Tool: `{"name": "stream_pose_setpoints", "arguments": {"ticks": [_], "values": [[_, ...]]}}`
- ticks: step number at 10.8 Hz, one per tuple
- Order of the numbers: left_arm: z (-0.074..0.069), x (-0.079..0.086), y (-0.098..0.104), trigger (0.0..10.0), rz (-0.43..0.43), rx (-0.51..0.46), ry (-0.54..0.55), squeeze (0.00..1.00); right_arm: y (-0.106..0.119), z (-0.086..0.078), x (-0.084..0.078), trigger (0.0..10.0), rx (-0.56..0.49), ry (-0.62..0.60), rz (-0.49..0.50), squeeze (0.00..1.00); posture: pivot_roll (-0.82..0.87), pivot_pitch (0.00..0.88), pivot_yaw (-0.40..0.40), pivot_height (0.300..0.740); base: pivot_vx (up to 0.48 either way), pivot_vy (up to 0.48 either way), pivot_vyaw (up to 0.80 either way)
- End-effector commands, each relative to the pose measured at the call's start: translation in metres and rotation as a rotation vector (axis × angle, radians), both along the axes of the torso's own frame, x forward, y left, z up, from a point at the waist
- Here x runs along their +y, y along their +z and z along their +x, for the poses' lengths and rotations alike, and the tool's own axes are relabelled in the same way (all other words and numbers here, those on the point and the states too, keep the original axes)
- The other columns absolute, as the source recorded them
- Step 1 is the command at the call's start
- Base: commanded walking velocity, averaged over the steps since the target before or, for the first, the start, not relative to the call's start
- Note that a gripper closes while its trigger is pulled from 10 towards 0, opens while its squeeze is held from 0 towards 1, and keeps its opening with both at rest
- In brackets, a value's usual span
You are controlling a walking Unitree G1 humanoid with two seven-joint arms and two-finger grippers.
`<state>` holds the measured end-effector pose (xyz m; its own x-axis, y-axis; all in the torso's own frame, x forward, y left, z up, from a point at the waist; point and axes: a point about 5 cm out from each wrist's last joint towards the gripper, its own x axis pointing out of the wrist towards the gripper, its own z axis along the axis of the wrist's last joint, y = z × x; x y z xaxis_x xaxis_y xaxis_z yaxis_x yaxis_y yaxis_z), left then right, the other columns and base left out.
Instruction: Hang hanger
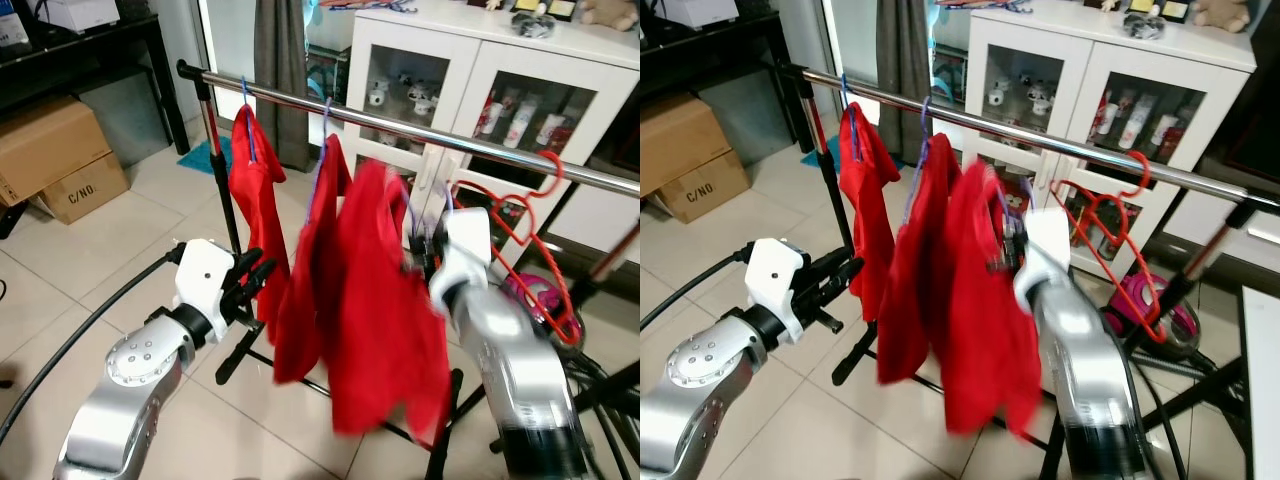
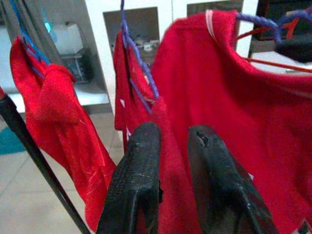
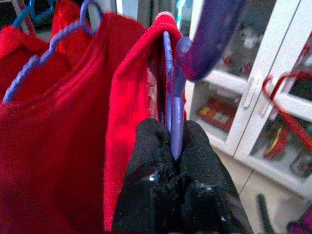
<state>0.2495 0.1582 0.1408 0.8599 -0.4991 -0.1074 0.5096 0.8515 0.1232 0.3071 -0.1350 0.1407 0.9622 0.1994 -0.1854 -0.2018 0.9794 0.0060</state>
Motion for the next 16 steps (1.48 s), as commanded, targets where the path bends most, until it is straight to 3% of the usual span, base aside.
{"name": "stream_pose_setpoints", "arguments": {"ticks": [1, 2, 5, 8, 12, 15, 16], "values": [[0.005, 0.001, 0.006, 10.0, 0.033, -0.040, -0.018, 0.00, 0.010, 0.011, 0.002, 10.0, -0.026, -0.024, -0.020, 0.00, 0.14, 0.000, -0.019, 0.740, 0.000, 0.000, 0.00], [0.006, 0.002, 0.011, 10.0, 0.028, -0.046, -0.039, 0.00, 0.013, 0.026, 0.007, 10.0, -0.017, -0.028, -0.051, 0.00, 0.14, 0.000, -0.023, 0.740, 0.000, 0.000, 0.00], [-0.007, -0.008, 0.018, 10.0, -0.030, -0.003, -0.205, 0.00, 0.028, 0.066, 0.022, 10.0, 0.000, -0.053, -0.056, 0.00, 0.17, 0.000, -0.041, 0.740, 0.000, 0.000, 0.00], [-0.008, -0.006, 0.020, 10.0, -0.015, -0.001, -0.214, 0.00, 0.042, 0.095, 0.018, 10.0, 0.005, -0.114, -0.022, 0.00, 0.18, 0.000, -0.053, 0.740, 0.000, 0.000, 0.00], [-0.007, -0.003, 0.022, 10.0, -0.011, 0.025, -0.227, 0.00, 0.053, 0.108, 0.010, 10.0, 0.043, -0.192, 0.049, 0.00, 0.18, 0.000, -0.046, 0.740, 0.000, 0.000, 0.00], [-0.010, 0.001, 0.022, 10.0, 0.020, 0.049, -0.253, 0.00, 0.041, 0.107, -0.025, 10.0, 0.116, -0.302, 0.021, 0.00, 0.19, 0.000, -0.024, 0.740, 0.000, 0.000, 0.00], [-0.011, 0.001, 0.023, 10.0, 0.022, 0.053, -0.256, 0.00, 0.038, 0.106, -0.029, 10.0, 0.131, -0.313, 0.011, 0.00, 0.19, 0.000, -0.022, 0.740, 0.000, 0.000, 0.00]]}}
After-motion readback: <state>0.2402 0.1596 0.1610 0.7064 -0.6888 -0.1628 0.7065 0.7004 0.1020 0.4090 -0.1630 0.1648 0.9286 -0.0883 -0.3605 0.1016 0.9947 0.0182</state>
